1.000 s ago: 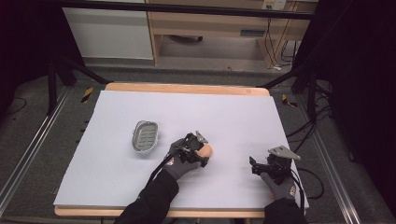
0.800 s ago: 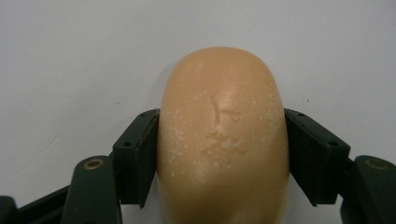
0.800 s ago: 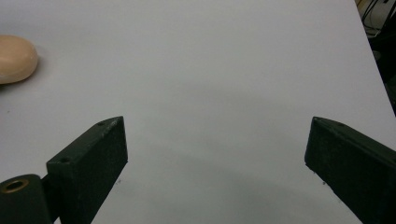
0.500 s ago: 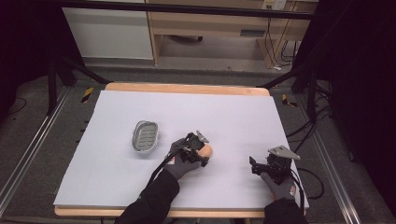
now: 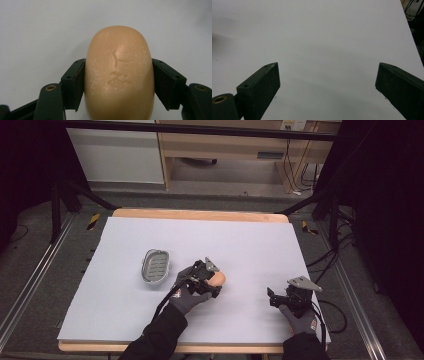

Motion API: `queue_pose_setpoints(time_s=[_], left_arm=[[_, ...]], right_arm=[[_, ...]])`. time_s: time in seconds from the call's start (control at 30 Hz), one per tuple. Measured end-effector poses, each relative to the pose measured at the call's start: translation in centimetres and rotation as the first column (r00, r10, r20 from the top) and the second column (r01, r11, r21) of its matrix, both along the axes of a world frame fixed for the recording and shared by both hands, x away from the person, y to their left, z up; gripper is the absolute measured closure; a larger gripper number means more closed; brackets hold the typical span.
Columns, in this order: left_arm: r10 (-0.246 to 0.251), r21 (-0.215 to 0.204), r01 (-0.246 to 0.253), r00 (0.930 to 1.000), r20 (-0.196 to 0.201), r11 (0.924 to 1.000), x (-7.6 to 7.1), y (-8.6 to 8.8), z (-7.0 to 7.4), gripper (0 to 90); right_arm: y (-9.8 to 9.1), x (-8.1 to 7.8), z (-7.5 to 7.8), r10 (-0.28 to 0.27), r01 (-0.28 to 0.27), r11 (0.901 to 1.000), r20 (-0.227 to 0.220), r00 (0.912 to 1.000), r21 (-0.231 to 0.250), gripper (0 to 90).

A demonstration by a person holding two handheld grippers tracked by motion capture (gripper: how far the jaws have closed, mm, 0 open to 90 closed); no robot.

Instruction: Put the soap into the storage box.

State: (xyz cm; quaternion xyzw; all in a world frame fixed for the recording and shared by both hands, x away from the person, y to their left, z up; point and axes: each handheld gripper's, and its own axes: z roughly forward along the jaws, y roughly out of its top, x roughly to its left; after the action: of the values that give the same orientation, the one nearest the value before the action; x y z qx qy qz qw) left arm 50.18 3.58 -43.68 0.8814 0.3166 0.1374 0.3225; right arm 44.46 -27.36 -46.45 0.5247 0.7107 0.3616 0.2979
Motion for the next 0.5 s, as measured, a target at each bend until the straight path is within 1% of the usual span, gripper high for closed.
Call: queue_pose_setpoints(time_s=[0.07,0.1,0.13,0.23,0.37,0.4,0.5], left_arm=[[0.004,-0.009,-0.004,1.0000,0.003,0.9999,-0.2,0.4,0.3,32.2],[0.006,-0.007,-0.006,1.0000,0.006,1.0000,-0.3,0.6,0.5,32.2],[0.009,-0.019,-0.009,0.9999,0.008,0.9998,-0.3,0.7,0.6,32.2],[0.021,-0.030,-0.020,0.9997,0.012,0.9994,-0.6,1.4,0.9,32.2],[0.032,-0.021,-0.031,0.9992,0.023,0.9993,-0.9,2.3,1.3,32.2],[0.035,-0.030,-0.034,0.9991,0.026,0.9990,-1.0,2.8,1.4,32.2],[0.036,-0.026,-0.035,0.9989,0.029,0.9990,-1.1,3.2,1.6,32.2]], right_arm=[[0.0,0.0,0.0,0.002,-0.002,1.0000,0.001,1.0000,-0.001,5.9],[0.0,0.0,0.0,0.001,-0.001,1.0000,0.001,1.0000,-0.003,6.0],[0.0,0.0,0.0,0.002,-0.002,1.0000,0.002,1.0000,-0.003,6.0],[0.0,-0.1,0.0,0.002,-0.002,1.0000,0.004,1.0000,0.000,5.9],[0.1,-0.1,0.0,0.003,-0.003,1.0000,0.004,1.0000,0.000,5.9],[0.1,-0.1,0.0,0.004,-0.004,1.0000,0.003,1.0000,0.001,5.9],[0.1,-0.1,0.0,0.003,-0.003,1.0000,0.002,1.0000,0.000,5.9]])
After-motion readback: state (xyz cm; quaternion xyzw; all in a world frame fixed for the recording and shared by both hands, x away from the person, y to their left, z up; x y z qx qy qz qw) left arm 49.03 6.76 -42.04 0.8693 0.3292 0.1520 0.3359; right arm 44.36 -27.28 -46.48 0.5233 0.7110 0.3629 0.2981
